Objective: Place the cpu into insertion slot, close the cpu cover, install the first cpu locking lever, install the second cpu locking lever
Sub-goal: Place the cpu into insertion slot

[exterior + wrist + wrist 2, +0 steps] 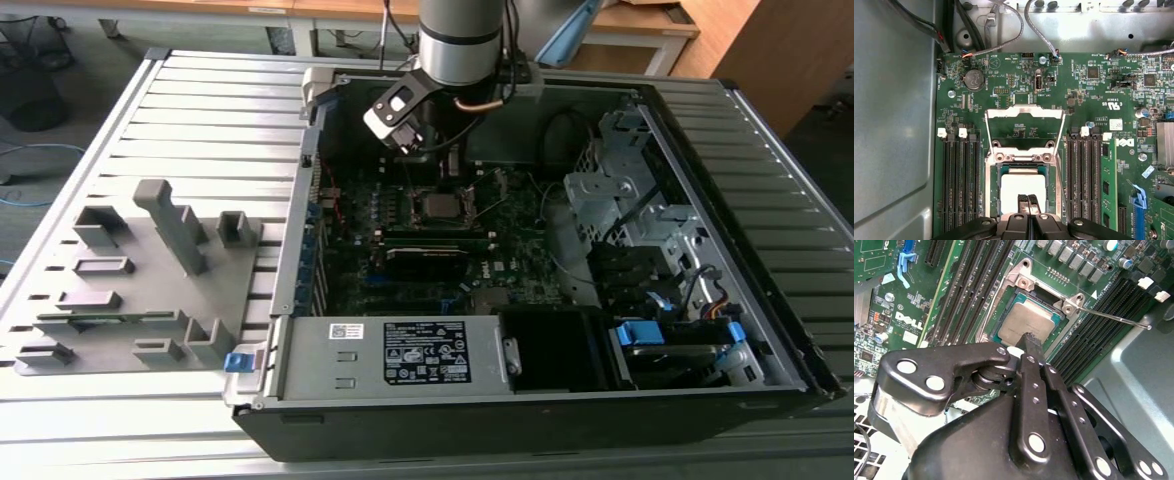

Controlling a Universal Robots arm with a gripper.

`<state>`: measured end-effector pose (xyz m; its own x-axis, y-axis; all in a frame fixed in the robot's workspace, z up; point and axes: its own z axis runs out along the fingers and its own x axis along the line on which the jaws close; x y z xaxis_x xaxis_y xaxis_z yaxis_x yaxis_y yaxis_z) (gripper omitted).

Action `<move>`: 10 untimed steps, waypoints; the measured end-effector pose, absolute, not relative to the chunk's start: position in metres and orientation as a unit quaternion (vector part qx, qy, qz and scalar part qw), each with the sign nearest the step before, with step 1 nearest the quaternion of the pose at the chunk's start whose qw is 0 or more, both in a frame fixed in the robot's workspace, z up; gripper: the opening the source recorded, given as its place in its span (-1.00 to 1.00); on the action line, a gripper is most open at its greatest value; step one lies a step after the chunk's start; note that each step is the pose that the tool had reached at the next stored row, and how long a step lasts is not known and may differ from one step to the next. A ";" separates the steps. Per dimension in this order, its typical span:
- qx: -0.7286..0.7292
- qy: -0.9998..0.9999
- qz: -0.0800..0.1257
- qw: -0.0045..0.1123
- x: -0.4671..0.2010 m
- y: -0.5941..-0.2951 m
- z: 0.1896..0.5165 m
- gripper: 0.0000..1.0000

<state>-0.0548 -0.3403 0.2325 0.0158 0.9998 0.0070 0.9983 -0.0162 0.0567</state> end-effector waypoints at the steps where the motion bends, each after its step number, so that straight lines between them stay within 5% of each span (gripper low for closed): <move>1: 0.712 0.701 0.022 0.018 -0.055 -0.340 0.232 -0.80; 10: 0.713 0.701 0.022 0.018 -0.055 -0.340 0.226 -0.80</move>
<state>-0.0549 -0.3403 0.2261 0.0165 0.9998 0.0063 0.9983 -0.0169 0.0561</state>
